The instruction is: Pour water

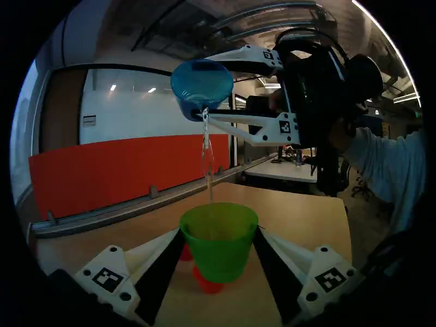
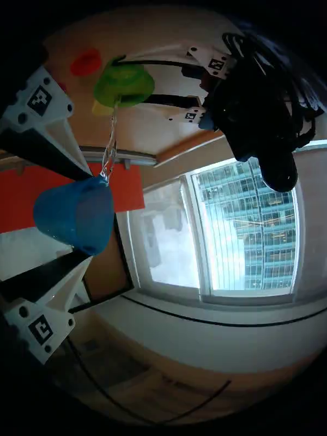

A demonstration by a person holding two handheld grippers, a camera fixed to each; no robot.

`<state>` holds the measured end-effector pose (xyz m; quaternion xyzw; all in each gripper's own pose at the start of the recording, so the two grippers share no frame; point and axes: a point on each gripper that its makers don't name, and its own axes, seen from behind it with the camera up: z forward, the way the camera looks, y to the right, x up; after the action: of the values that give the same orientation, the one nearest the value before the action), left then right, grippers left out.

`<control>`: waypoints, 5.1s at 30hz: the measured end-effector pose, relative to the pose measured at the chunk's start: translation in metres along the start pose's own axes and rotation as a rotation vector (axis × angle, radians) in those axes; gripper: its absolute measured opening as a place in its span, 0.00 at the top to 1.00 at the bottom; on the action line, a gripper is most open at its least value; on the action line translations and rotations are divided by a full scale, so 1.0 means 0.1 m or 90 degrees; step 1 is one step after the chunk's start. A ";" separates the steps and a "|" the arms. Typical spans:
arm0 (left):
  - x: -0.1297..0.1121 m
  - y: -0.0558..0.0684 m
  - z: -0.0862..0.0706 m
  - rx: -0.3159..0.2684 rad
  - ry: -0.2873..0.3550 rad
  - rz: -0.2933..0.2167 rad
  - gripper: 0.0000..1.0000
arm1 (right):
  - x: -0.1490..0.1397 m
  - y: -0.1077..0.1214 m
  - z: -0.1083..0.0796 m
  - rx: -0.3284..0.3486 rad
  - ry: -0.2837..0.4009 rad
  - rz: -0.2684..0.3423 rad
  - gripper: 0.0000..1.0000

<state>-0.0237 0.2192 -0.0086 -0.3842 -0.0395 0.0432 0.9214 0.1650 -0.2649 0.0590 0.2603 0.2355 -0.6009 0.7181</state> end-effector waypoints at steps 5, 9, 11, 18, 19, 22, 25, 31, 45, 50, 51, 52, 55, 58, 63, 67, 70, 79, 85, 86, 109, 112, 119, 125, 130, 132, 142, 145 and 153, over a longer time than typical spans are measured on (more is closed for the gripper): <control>0.00 0.00 0.01 0.001 0.000 0.000 0.14 | 0.01 0.04 -0.01 -0.005 0.000 -0.014 0.09; 0.01 0.01 0.01 0.001 0.001 0.001 0.14 | 0.02 0.06 -0.02 -0.009 0.000 -0.030 0.09; 0.01 0.02 0.01 0.001 0.001 0.000 0.14 | 0.02 0.08 -0.02 -0.010 0.000 -0.036 0.09; 0.03 0.02 0.01 0.002 0.002 0.001 0.14 | 0.04 0.12 -0.02 -0.016 0.001 -0.056 0.09; 0.03 0.02 0.01 0.002 0.003 0.001 0.14 | 0.05 0.13 -0.02 -0.016 0.001 -0.061 0.09; 0.04 0.02 0.01 0.002 0.004 0.000 0.14 | 0.05 0.14 -0.02 -0.017 0.001 -0.072 0.09; 0.04 0.01 0.01 0.002 0.006 -0.001 0.14 | 0.06 0.14 -0.02 -0.017 0.002 -0.082 0.09; 0.04 0.00 0.02 0.003 0.007 -0.003 0.14 | 0.12 0.16 0.00 -0.019 0.005 -0.099 0.09; 0.06 0.01 0.01 0.002 0.011 0.000 0.14 | 0.22 0.17 0.02 -0.019 0.006 -0.144 0.09; 0.06 0.01 0.02 0.003 0.011 0.002 0.15 | 0.26 0.18 0.02 -0.021 0.008 -0.157 0.09; 0.06 0.01 0.02 0.004 0.011 0.002 0.15 | 0.26 0.18 0.02 -0.022 0.009 -0.161 0.09; 0.06 0.01 0.02 0.004 0.011 0.002 0.15 | 0.27 0.18 0.02 -0.021 0.009 -0.164 0.09; 0.07 0.00 0.02 0.004 0.013 0.002 0.15 | 0.28 0.17 0.02 -0.020 0.009 -0.175 0.09; 0.08 0.00 0.02 0.004 0.014 0.001 0.15 | 0.30 0.17 0.02 -0.019 0.009 -0.181 0.09; 0.09 0.00 0.02 0.006 0.016 0.002 0.14 | 0.33 0.15 0.03 -0.018 0.011 -0.187 0.09; 0.10 0.00 0.02 0.006 0.018 0.001 0.14 | 0.34 0.15 0.03 -0.016 0.012 -0.185 0.09; 0.10 0.00 0.02 0.007 0.019 -0.001 0.14 | 0.34 0.15 0.04 -0.017 0.013 -0.183 0.09; 0.12 -0.03 0.01 0.010 0.023 -0.001 0.15 | 0.30 0.16 0.03 -0.013 0.012 -0.125 0.09; 0.14 -0.04 0.01 0.012 0.025 0.000 0.14 | 0.24 0.16 -0.01 -0.008 0.013 -0.030 0.09; 0.14 -0.05 0.01 0.013 0.025 0.001 0.14 | 0.23 0.15 -0.01 -0.007 0.014 -0.012 0.09; 0.17 -0.10 0.00 0.022 0.029 0.009 0.15 | 0.40 -0.08 -0.16 0.033 0.041 0.441 0.09; 0.19 -0.11 0.00 0.023 0.030 0.010 0.14 | 0.42 -0.09 -0.17 0.041 0.044 0.510 0.09; 0.21 -0.12 0.00 0.026 0.031 0.014 0.15 | 0.47 -0.11 -0.18 0.074 0.047 0.666 0.09; 0.20 -0.14 0.00 0.030 0.029 0.016 0.14 | 0.48 -0.07 -0.19 0.088 0.054 0.764 0.09; 0.22 -0.15 0.00 0.032 0.029 0.019 0.14 | 0.47 -0.03 -0.21 0.095 0.053 0.816 0.09; 0.22 -0.14 0.00 0.033 0.030 0.021 0.14 | 0.45 -0.03 -0.21 0.096 0.051 0.827 0.09; 0.24 -0.15 -0.03 0.038 0.029 0.025 0.14 | 0.37 -0.07 -0.28 0.092 0.036 0.823 0.09; 0.24 -0.18 -0.05 0.043 0.027 0.026 0.14 | 0.33 -0.08 -0.32 0.091 0.029 0.825 0.09; 0.20 -0.26 -0.11 0.057 0.022 0.025 0.14 | 0.13 -0.08 -0.47 0.073 0.008 0.824 0.09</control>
<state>-0.0018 0.1957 0.0028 -0.3441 -0.0141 0.0562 0.9371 0.1580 -0.2451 0.0143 0.3910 0.0027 -0.0572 0.9186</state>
